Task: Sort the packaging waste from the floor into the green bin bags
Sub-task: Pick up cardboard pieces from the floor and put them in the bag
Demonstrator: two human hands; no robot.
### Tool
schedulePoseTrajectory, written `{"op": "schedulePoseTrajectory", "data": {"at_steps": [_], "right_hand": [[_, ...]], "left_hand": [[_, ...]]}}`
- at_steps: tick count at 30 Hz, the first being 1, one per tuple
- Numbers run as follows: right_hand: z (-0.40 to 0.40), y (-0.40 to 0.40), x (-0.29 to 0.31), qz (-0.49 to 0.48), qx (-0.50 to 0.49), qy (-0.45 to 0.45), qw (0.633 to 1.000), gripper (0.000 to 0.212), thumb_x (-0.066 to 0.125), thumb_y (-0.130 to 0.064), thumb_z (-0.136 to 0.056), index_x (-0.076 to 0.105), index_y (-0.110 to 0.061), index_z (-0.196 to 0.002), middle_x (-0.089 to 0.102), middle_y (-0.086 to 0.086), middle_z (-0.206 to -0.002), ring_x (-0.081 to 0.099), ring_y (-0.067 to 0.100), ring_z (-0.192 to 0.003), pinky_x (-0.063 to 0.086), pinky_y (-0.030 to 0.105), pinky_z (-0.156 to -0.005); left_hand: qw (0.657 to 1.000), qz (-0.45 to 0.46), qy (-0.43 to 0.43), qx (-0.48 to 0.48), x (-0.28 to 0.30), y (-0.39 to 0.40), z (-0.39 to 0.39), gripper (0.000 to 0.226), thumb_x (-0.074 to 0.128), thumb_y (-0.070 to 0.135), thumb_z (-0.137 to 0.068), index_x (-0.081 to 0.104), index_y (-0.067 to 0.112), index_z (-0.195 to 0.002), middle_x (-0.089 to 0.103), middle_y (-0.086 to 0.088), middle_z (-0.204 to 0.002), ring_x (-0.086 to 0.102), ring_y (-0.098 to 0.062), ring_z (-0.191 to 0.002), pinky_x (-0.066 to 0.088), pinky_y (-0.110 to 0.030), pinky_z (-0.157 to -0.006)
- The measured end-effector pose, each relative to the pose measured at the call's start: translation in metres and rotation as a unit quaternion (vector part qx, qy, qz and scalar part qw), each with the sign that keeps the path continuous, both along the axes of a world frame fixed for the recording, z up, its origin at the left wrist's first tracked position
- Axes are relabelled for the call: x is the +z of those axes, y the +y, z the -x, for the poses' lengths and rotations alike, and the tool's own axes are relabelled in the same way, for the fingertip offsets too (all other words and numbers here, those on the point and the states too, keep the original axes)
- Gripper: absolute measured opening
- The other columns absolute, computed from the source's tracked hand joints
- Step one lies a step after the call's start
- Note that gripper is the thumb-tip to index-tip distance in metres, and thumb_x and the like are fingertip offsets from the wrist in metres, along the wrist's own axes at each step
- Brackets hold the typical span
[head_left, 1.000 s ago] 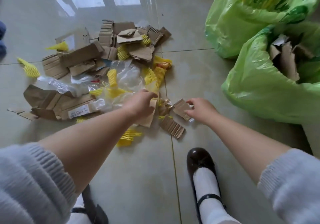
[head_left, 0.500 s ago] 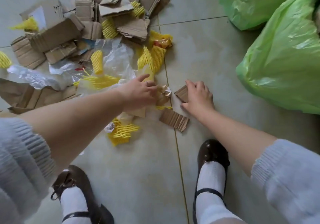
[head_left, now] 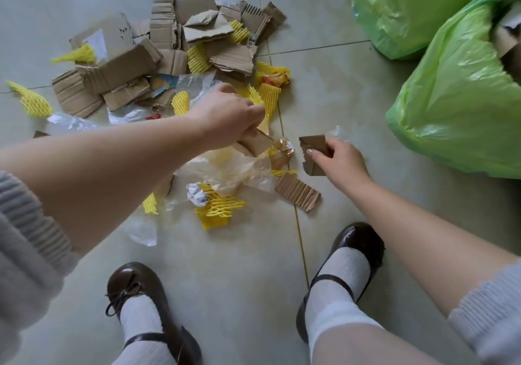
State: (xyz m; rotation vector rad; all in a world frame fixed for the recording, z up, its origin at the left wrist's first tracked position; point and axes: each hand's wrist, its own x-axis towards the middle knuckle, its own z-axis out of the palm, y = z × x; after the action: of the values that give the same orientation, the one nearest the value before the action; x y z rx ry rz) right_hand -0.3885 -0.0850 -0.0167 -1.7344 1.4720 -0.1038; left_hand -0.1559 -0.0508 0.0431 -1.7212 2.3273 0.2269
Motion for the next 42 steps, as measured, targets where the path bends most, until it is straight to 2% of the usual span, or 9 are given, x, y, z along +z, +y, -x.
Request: {"op": "schedulePoseTrajectory", "data": {"at_steps": [3,7,12,18,20,22,31,36,42], "right_hand": [[0.005,0.021,-0.008,-0.068,0.080,0.018,0.994,0.022,0.065,-0.032,-0.083,0.068,-0.011,-0.091,0.069,0.006,-0.096,0.064,0.024,-0.091,0.051,0.035,-0.081],[0.011,0.052,-0.027,-0.032,0.179,0.105,0.978,0.030,0.070,-0.036,-0.079,0.068,-0.016,-0.101,0.048,0.004,-0.126,0.045,0.023,-0.119,0.039,0.031,-0.098],[0.003,0.070,-0.034,0.069,0.239,0.202,0.947,0.026,0.066,-0.034,-0.081,0.057,-0.020,-0.101,0.048,0.004,-0.111,0.048,0.025,-0.104,0.040,0.033,-0.084],[-0.008,0.055,-0.010,-0.042,0.139,0.061,0.987,0.044,0.071,-0.020,-0.079,0.049,-0.026,-0.116,0.057,0.000,-0.087,0.055,0.013,-0.067,0.037,0.022,-0.055],[-0.017,0.041,0.012,-0.041,0.137,0.040,0.989,0.023,0.071,-0.020,-0.078,0.062,-0.027,-0.099,0.063,0.000,-0.078,0.058,0.015,-0.065,0.040,0.022,-0.054],[-0.031,0.022,0.048,-0.025,0.155,0.035,0.987,0.005,0.069,-0.020,-0.079,0.065,-0.021,-0.079,0.067,0.003,-0.073,0.062,0.025,-0.072,0.047,0.032,-0.064],[-0.127,-0.052,0.208,0.106,0.233,0.018,0.967,0.008,0.070,-0.023,-0.079,0.066,-0.023,-0.086,0.068,0.004,-0.083,0.062,0.025,-0.083,0.047,0.033,-0.072],[-0.161,-0.059,0.227,0.159,0.287,0.048,0.943,0.005,0.067,-0.022,-0.082,0.064,-0.024,-0.086,0.066,0.003,-0.084,0.058,0.024,-0.080,0.037,0.027,-0.058],[-0.195,-0.099,0.178,0.190,0.311,0.113,0.924,0.014,0.059,-0.021,-0.086,0.065,-0.016,-0.098,0.068,0.010,-0.095,0.059,0.030,-0.085,0.044,0.032,-0.066]], "left_hand": [[0.987,0.007,0.101,0.125,0.006,0.006,-0.005,0.029,0.051,0.026,-0.093,0.056,0.016,-0.120,0.063,-0.009,-0.114,0.059,-0.032,-0.100,0.045,-0.037,-0.086],[0.945,0.005,0.198,0.260,0.007,0.021,-0.011,0.030,0.052,0.013,-0.092,0.059,0.012,-0.121,0.061,-0.011,-0.119,0.057,-0.030,-0.106,0.046,-0.035,-0.085],[0.873,0.012,0.272,0.404,-0.004,0.051,-0.021,0.023,0.057,0.013,-0.088,0.060,0.012,-0.111,0.062,-0.004,-0.107,0.054,-0.018,-0.093,0.035,-0.024,-0.074],[0.833,0.026,0.300,0.465,0.005,0.074,-0.053,0.017,0.063,0.015,-0.082,0.061,0.011,-0.098,0.058,-0.002,-0.090,0.053,-0.020,-0.083,0.039,-0.029,-0.069],[0.824,0.031,0.300,0.480,0.027,0.075,-0.070,0.019,0.064,0.014,-0.081,0.063,0.010,-0.100,0.060,-0.004,-0.091,0.055,-0.021,-0.084,0.042,-0.030,-0.070],[0.825,0.042,0.280,0.489,0.062,0.076,-0.089,0.015,0.065,0.018,-0.080,0.067,0.012,-0.094,0.062,-0.005,-0.086,0.057,-0.023,-0.082,0.042,-0.030,-0.070],[0.846,0.145,0.157,0.488,0.205,0.085,-0.151,0.024,0.069,0.044,-0.077,0.054,0.026,-0.080,0.065,-0.009,-0.095,0.052,-0.028,-0.083,0.039,-0.028,-0.071],[0.844,0.130,0.119,0.507,0.196,0.099,-0.182,0.018,0.065,0.031,-0.081,0.063,0.019,-0.094,0.066,-0.009,-0.100,0.057,-0.031,-0.090,0.044,-0.031,-0.075],[0.861,-0.004,0.141,0.489,0.126,0.064,-0.214,0.033,0.056,0.011,-0.085,0.058,0.012,-0.118,0.061,-0.010,-0.111,0.053,-0.026,-0.091,0.040,-0.027,-0.077]]}}
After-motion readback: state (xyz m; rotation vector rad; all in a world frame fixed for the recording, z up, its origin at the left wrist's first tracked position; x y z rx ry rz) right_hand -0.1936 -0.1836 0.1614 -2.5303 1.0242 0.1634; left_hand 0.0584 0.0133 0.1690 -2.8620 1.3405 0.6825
